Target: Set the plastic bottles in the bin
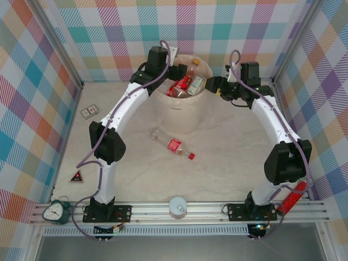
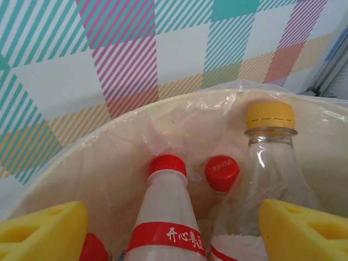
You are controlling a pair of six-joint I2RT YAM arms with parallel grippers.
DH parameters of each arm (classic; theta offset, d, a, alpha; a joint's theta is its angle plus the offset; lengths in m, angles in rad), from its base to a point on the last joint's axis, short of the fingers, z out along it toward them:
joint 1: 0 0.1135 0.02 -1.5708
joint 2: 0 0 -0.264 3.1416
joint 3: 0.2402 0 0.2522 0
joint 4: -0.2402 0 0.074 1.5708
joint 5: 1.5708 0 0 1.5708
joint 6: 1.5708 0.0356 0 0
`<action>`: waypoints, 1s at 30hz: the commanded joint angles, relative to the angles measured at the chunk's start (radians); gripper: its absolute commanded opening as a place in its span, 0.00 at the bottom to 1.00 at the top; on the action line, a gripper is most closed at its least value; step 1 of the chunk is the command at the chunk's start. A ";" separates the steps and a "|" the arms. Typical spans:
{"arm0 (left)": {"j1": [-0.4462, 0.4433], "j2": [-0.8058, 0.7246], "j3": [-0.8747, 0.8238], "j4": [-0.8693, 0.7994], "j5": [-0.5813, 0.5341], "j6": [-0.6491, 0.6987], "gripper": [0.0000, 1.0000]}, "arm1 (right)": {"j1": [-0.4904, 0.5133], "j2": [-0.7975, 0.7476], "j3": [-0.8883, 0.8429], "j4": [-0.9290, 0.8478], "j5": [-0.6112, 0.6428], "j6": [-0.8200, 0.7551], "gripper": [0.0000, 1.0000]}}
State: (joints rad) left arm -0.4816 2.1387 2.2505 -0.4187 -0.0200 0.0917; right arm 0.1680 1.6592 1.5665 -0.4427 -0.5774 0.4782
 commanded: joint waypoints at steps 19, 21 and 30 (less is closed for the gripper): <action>0.002 -0.077 -0.101 0.010 -0.016 -0.097 0.49 | 0.007 -0.028 0.047 -0.034 -0.015 -0.030 0.72; 0.004 -0.081 -0.040 -0.018 -0.005 -0.096 0.57 | 0.007 -0.030 0.046 -0.033 -0.013 -0.029 0.72; 0.006 -0.202 0.087 -0.072 0.039 -0.083 0.85 | 0.007 -0.032 0.036 -0.025 -0.013 -0.027 0.72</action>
State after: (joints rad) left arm -0.4816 2.0377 2.2986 -0.4583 0.0078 -0.0013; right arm 0.1696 1.6585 1.5818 -0.4656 -0.5770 0.4702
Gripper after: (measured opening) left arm 0.843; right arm 0.720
